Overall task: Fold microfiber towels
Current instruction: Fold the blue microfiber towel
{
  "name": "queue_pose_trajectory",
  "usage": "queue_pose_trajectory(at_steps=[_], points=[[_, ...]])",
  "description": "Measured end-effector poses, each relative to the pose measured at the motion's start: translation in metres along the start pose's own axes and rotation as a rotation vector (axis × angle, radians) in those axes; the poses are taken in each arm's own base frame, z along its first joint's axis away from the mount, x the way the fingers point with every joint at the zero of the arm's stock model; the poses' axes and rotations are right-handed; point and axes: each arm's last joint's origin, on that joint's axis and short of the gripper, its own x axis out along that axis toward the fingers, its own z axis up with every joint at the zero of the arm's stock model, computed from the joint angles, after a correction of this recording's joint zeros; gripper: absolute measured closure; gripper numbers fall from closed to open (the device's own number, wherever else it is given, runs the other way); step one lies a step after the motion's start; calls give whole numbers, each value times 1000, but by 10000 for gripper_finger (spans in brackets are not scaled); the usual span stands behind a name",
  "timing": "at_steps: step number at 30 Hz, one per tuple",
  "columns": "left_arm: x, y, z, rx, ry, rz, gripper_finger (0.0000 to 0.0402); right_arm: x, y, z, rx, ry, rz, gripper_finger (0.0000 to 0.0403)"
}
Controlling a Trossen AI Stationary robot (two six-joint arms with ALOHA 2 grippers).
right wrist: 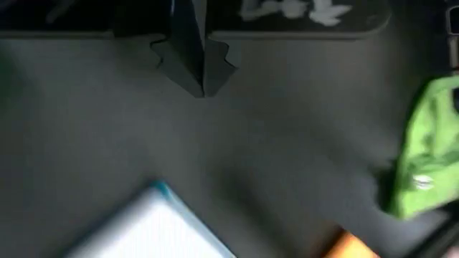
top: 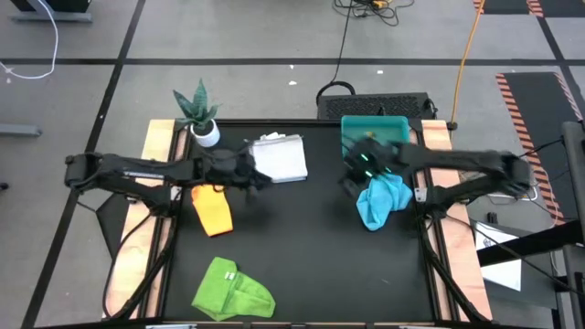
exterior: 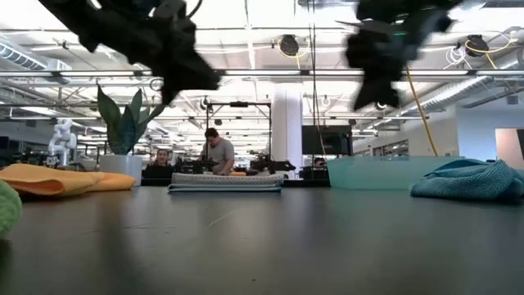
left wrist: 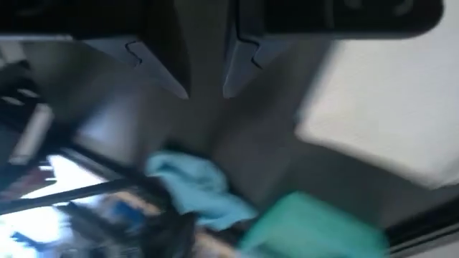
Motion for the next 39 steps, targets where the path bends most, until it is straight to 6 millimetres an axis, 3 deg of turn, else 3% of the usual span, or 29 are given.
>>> queue_pose_trajectory(at_steps=[4,8,13,17,24,33,39], points=[[39,-18,-13,33,-14,-90,300,-11,-11,-67,143,-4,-66,402],[85,-32,-14,76,28,-96,294,-15,-37,-105,149,-95,-232,385],[128,-53,-2,124,19,-135,293,-33,-46,-102,2,-205,-363,351],[146,-62,9,135,48,-168,293,-35,-54,-101,103,-143,-400,329],[147,-68,23,170,66,-158,293,-30,-66,-100,245,142,-560,314],[147,-64,23,149,88,-149,293,-12,-70,-93,220,277,-625,314],[147,-65,21,141,118,-170,293,-5,-69,-91,217,316,-579,300]])
